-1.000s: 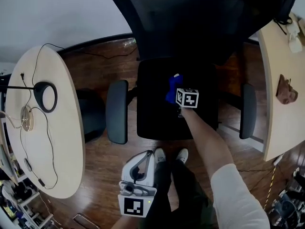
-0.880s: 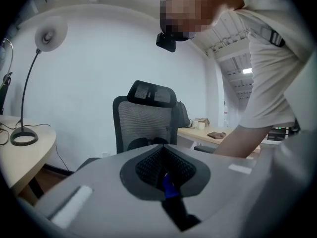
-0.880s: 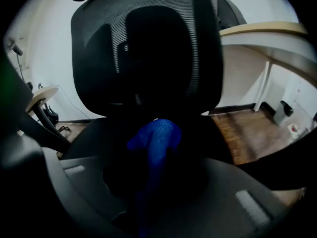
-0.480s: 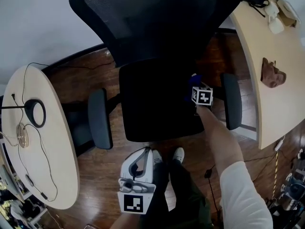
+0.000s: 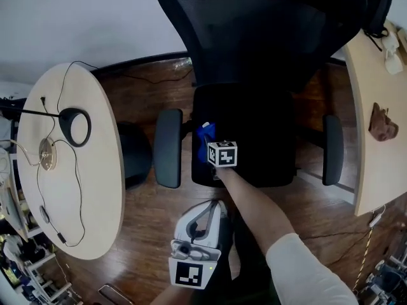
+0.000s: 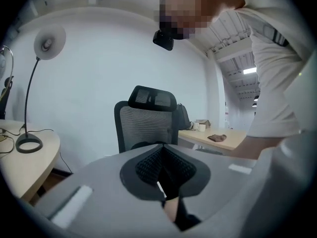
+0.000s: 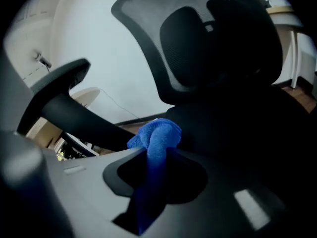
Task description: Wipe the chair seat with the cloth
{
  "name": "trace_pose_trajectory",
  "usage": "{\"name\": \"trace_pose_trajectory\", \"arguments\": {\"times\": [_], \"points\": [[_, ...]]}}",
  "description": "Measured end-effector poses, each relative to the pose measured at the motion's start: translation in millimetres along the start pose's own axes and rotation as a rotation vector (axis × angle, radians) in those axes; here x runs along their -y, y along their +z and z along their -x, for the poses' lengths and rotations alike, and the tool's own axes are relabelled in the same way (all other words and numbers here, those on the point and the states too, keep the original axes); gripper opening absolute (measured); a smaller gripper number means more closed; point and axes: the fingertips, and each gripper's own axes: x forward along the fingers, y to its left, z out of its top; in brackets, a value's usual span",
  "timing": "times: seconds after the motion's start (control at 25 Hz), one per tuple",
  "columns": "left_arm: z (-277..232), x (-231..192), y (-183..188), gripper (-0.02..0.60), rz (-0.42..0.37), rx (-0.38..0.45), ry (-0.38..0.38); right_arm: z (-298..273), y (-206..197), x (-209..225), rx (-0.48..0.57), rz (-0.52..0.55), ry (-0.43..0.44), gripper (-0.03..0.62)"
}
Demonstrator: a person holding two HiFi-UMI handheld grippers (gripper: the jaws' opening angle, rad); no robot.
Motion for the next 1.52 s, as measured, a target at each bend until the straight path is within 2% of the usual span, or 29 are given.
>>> {"name": "trace_pose_trajectory", "arguments": {"times": [0.12, 0.28, 0.4, 0.6, 0.72, 0.76, 0.84, 0.92, 1.0, 1.04, 1.2, 1.24, 1.28, 1.4, 1.44, 1.52], "points": [[11.8, -10.0, -12.0, 0.032, -0.017, -0.019, 0.013, -31.9, -26.0, -9.5, -0.029, 0.039, -0.003, 0.095], [20.8, -14.5, -26.9, 0.032, -0.013, -0.035, 0.021, -27.0, -21.1, 11.8, -0.025, 0.109, -0.03, 0.095], [17.9, -4.9, -27.4, 0.032, 0.004, -0.033, 0.013, 9.4, -13.0, 74.1, -0.02, 0.093, -0.121, 0.095], [-3.6, 24.2, -12.9, 0.032, 0.024, -0.009, -0.026, 118.4, -8.7, 233.5, -0.045, 0.062, -0.353, 0.095], [-11.5, 37.2, -2.8, 0.032, 0.032, 0.006, -0.052, 174.7, -17.3, 302.8, -0.065, 0.041, -0.467, 0.095], [-10.7, 41.9, -5.4, 0.032, 0.044, -0.024, -0.058, 186.9, -18.2, 314.8, -0.062, 0.033, -0.483, 0.095], [0.7, 54.2, -27.0, 0.032, 0.094, -0.194, -0.077, 199.3, -15.9, 322.1, -0.053, 0.023, -0.481, 0.095], [19.5, 66.9, -56.7, 0.032, 0.16, -0.429, -0.096, 196.8, -13.0, 313.3, -0.045, 0.021, -0.458, 0.095], [36.3, 73.9, -74.0, 0.032, 0.216, -0.597, -0.1, 188.5, -7.1, 286.4, -0.019, 0.013, -0.411, 0.095], [41.7, 73.8, -73.0, 0.032, 0.232, -0.625, -0.093, 183.8, -3.8, 264.0, -0.005, 0.012, -0.378, 0.095], [58.0, 58.2, -50.0, 0.032, 0.262, -0.609, -0.041, 142.8, -8.2, 129.2, 0.027, -0.003, -0.193, 0.095], [60.4, 53.9, -43.7, 0.032, 0.258, -0.585, -0.028, 127.3, -14.5, 91.3, 0.031, -0.018, -0.138, 0.095], [57.8, 48.6, -31.3, 0.032, 0.23, -0.508, -0.015, 110.5, -23.3, 55.4, 0.026, -0.022, -0.084, 0.095], [30.8, 26.8, 30.3, 0.032, 0.039, -0.043, 0.023, 60.0, -62.2, -23.2, -0.028, 0.008, 0.019, 0.095], [29.3, 21.6, 37.9, 0.032, 0.008, 0.039, 0.029, 44.9, -76.3, -37.5, -0.05, 0.013, 0.028, 0.095], [38.8, 15.8, 30.1, 0.032, -0.005, 0.057, 0.031, 20.1, -98.5, -48.3, -0.075, 0.022, 0.021, 0.095]]}}
